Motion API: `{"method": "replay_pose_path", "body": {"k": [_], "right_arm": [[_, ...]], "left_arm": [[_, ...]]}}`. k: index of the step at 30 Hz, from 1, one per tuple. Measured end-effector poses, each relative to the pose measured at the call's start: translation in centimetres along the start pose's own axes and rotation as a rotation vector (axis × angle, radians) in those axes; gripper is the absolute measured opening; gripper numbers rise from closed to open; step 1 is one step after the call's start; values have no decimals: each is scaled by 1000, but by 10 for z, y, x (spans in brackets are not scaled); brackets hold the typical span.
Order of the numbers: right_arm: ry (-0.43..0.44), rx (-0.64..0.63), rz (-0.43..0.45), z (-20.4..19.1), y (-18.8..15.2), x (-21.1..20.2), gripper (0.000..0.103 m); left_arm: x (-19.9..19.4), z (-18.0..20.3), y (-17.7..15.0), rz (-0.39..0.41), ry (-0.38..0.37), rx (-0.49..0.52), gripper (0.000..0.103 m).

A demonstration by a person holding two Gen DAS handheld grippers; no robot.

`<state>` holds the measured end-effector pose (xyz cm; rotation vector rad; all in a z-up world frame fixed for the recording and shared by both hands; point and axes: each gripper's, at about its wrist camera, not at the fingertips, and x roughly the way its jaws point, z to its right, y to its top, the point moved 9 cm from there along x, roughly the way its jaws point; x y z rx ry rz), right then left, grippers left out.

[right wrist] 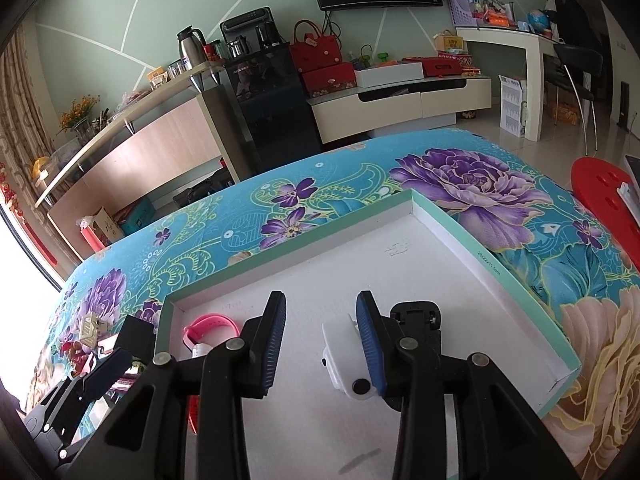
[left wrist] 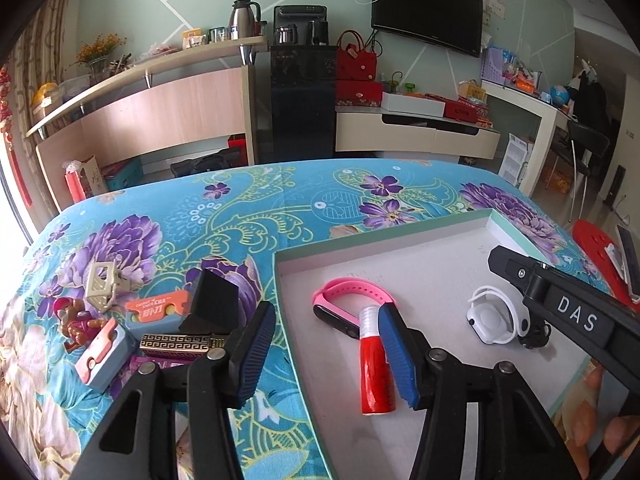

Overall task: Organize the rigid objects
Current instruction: 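Set the red bottle and the white case down in the tray and open both grippers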

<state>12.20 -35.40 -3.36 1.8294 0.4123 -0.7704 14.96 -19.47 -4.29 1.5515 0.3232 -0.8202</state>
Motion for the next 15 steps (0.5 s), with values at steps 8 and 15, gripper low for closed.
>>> {"method": "replay_pose_path", "body": {"k": [8,15], "right_arm": [[-5,-54,-14,-12,-3,5,50],[-41,-103,-13,-17,-4,8,74]], "left_arm": [[7,-41,-4,-44,79,-105,64],[14,-67,-14,-89,140,-174,82]]}}
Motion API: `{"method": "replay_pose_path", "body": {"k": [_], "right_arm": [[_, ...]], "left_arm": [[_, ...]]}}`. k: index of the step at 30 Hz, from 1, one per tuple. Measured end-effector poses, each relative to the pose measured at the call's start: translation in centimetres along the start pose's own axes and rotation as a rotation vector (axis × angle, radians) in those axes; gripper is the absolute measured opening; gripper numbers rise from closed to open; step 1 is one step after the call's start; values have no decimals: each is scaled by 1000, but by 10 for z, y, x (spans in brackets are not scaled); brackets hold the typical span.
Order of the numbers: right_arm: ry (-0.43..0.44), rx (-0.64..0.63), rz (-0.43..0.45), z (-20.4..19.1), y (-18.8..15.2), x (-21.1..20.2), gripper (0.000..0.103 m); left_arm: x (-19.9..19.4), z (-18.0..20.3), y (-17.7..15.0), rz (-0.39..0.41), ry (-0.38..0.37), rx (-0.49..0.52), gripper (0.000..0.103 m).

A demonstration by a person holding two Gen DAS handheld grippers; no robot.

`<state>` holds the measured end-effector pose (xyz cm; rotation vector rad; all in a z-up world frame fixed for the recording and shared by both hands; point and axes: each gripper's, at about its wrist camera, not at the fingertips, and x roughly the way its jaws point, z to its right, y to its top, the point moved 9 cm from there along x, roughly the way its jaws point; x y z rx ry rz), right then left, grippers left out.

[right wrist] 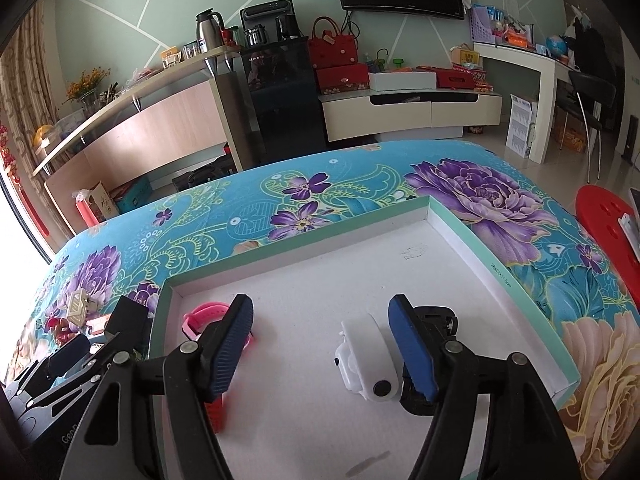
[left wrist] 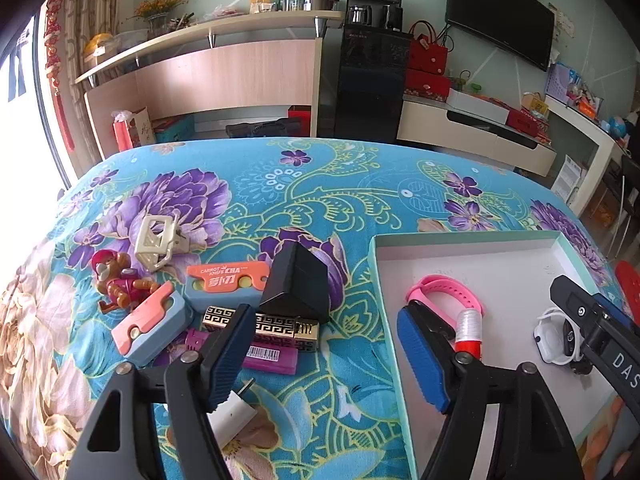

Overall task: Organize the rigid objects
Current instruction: 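Set the red bottle and the white case down in the tray and open both grippers, then withdraw both tools to the pile, moving the right gripper toward the white square plug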

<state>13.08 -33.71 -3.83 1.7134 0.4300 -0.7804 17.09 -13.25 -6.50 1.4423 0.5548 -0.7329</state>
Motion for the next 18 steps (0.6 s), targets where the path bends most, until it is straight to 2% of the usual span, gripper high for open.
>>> {"method": "replay_pose_path", "body": {"k": [3,6,18], "right_arm": [[-10,-9,-6,-1,-1,1,75],[-15,-9,-11,0,-2,3,85],[-26,-36,-51,-4,-9,10,86]], "left_arm": [[4,-4,-3,-19,8,-10,91],[6,-6,-4,-22,24,-10,101],[14,-14,-8,-45,49,-27,103]]}}
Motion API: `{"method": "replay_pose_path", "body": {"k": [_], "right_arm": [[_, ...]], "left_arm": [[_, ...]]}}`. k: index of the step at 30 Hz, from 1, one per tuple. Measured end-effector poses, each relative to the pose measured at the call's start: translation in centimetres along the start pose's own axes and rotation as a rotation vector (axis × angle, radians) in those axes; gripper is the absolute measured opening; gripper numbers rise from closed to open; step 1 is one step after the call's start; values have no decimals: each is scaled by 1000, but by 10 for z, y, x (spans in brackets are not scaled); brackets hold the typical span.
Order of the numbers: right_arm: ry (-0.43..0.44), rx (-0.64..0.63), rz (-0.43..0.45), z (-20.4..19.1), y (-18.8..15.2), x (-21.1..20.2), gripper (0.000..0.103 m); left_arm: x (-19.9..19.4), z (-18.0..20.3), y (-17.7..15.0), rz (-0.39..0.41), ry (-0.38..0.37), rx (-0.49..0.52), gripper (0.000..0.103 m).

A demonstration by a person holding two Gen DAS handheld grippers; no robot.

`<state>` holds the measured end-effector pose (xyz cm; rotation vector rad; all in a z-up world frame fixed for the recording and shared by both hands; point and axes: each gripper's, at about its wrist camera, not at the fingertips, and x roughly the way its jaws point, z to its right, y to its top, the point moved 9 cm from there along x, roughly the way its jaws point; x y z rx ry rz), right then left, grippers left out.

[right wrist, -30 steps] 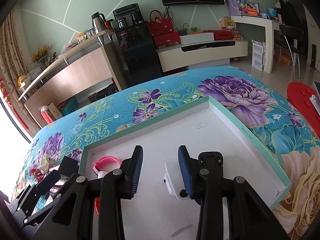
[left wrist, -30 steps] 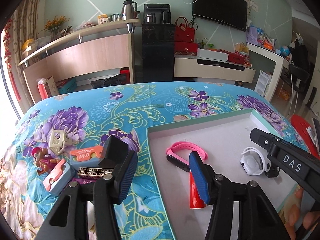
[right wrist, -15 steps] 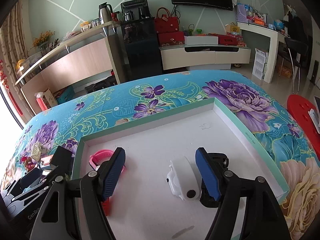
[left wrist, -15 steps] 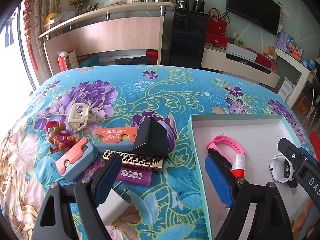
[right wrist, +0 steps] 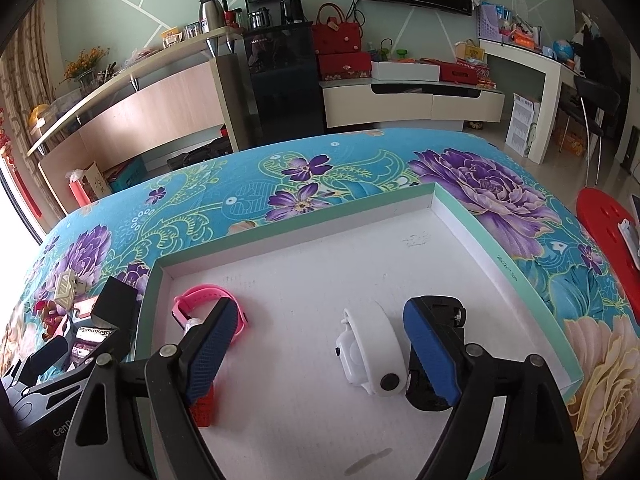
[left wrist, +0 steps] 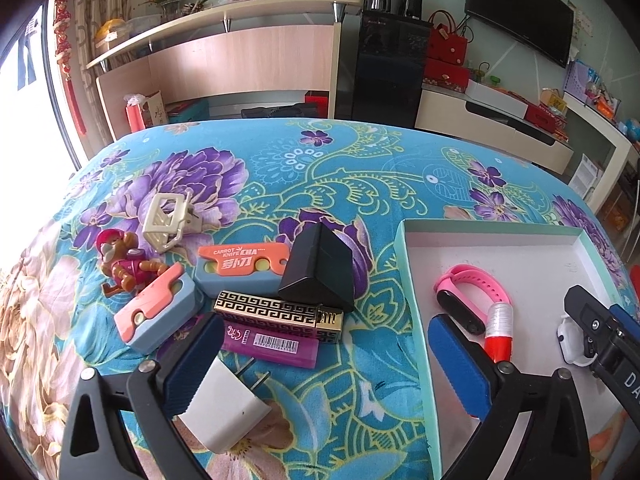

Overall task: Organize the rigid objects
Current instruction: 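Withdraw both tools to the pile, moving the right gripper toward the white square plug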

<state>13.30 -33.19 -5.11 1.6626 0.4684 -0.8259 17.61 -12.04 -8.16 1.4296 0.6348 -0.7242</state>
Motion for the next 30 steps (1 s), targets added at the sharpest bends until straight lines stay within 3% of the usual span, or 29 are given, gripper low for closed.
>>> {"method": "replay_pose_path", "body": {"k": [2,4,17,24,30], "right_arm": [[-5,-2,-3,0,-1,1,88],[-11,-1,-6,1,-1,2,96],[21,-26,60,-22,9,-14,97],[145,-33,57,-67,8,-20,97],[185,-126,47,-108,-1,-21,97]], "left_arm": [[2,-1,-1,-9,6,-3,103],[4,-2,-2,-16,7,-6,103],[-10,-29,9,5,19,-50,103],[-20,-88,15,0,140,-109,103],[-27,-142,11,-20,222,-187,103]]}}
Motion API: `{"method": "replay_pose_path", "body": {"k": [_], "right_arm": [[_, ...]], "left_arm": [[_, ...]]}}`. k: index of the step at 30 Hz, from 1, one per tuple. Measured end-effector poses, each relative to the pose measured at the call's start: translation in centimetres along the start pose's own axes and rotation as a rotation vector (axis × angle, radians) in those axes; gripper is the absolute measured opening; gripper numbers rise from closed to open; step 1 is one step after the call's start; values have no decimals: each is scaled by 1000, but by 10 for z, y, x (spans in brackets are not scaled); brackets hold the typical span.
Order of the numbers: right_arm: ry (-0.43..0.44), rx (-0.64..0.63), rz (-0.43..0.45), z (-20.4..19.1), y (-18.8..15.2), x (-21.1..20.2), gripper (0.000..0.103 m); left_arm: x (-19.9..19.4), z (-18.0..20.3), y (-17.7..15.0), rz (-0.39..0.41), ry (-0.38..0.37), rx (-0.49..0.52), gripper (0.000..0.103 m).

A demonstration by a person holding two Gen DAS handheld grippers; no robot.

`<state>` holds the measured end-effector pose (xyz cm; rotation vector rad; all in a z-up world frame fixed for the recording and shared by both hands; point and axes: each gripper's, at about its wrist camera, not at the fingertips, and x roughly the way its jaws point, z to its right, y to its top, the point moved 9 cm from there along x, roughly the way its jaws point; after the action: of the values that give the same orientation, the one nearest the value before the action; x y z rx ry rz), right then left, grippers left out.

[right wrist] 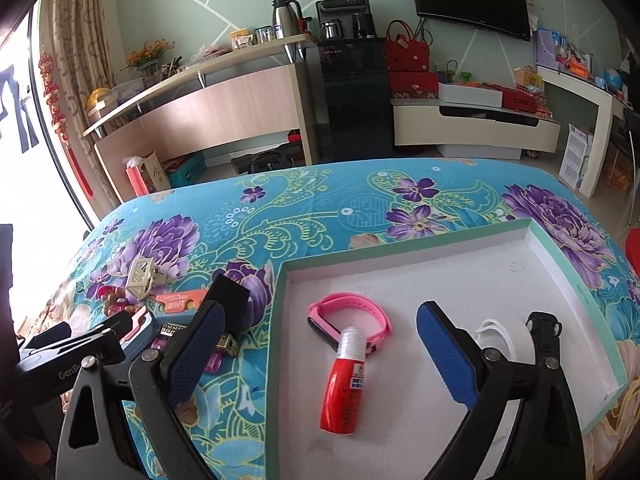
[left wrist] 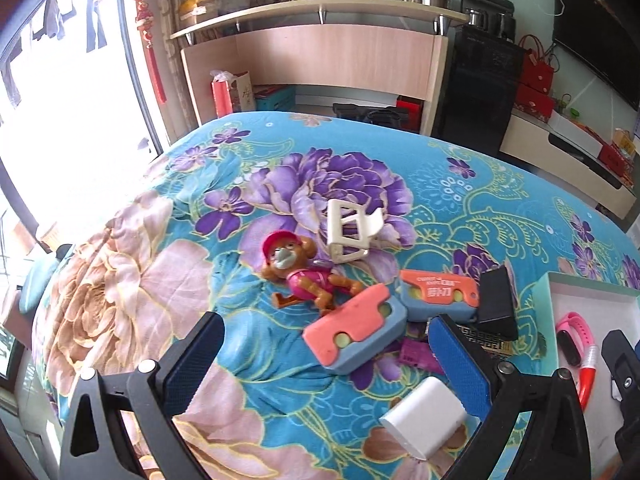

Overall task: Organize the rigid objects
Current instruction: 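Withdraw both tools to the pile, moving the right gripper toward the white square plug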

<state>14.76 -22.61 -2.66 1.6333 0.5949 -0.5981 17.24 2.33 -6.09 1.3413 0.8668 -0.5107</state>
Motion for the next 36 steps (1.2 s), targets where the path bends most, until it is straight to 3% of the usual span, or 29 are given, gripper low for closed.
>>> {"method": "replay_pose_path", "body": {"k": [9,14,27,32,36], "right_arm": [[69,-89,-59,-49,-16,15,97],[151,-110,-101,-80,-28,23,97],[240,-213,-250,-127,-68,45,97],[229,-254,-316,-133,-86,56,97],[192,-304,-320,-134,-92,59,97]], "left_arm": [[2,-47,0,-29,44,-68,103],[8,-61,-4,-60,39,-100,103],[33,-80,-21,-139,52,-154,103],[35,-78,-23,-150,43,-155,103],[36,-76,-23,-153,36,-153,103]]}}
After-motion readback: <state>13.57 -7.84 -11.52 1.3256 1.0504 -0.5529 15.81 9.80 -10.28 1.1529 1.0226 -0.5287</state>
